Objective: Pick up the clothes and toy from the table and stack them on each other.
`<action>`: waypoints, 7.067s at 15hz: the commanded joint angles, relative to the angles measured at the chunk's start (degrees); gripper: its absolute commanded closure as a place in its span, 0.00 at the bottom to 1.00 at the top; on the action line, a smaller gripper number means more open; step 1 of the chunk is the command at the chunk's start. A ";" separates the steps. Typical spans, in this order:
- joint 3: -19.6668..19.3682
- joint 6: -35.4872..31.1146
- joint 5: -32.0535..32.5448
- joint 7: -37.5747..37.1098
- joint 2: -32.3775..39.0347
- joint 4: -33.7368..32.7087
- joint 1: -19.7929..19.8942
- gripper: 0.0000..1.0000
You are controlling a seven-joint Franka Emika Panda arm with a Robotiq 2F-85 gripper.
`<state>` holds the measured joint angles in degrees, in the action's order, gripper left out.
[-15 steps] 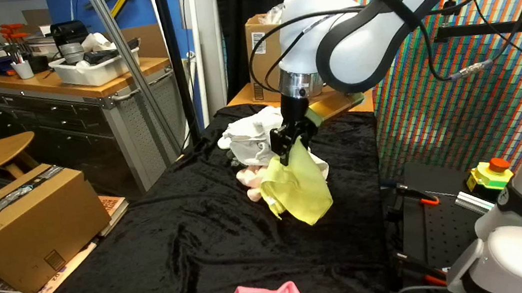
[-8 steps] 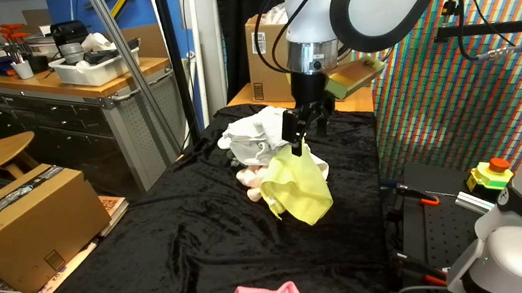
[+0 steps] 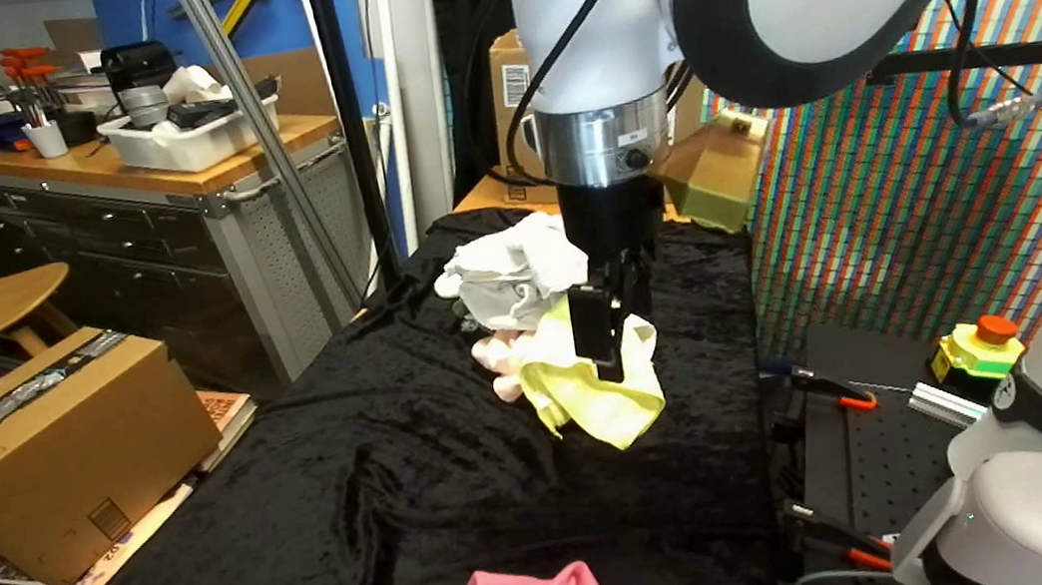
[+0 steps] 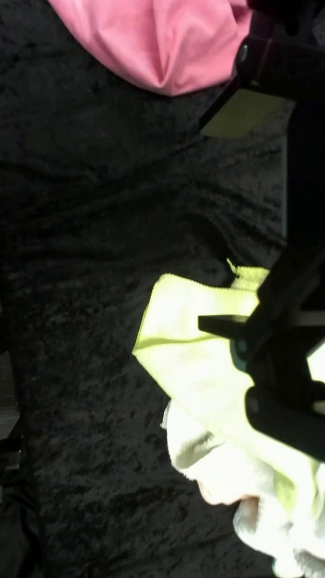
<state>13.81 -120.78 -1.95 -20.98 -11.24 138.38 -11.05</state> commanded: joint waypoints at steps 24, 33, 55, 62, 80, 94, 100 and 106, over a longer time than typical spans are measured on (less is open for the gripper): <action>2.29 28.21 -2.60 -1.08 43.11 -46.37 -14.79 0.00; 2.14 27.80 -4.36 -6.88 48.66 -51.13 -19.08 0.00; -3.30 17.91 0.63 -13.54 50.47 -49.99 -22.38 0.00; -2.88 16.25 -0.06 -12.77 49.09 -47.23 -21.74 0.25; -2.91 11.28 -0.10 -11.68 40.94 -40.48 -19.63 0.95; -5.60 4.47 2.39 -15.22 21.78 -30.70 -8.70 0.95; -9.00 4.49 1.77 -11.41 19.31 -28.88 -0.85 0.95; -12.50 1.22 2.67 -13.79 20.32 -24.90 4.03 0.96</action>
<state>2.15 -116.40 -0.10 -33.03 9.88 110.21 -8.07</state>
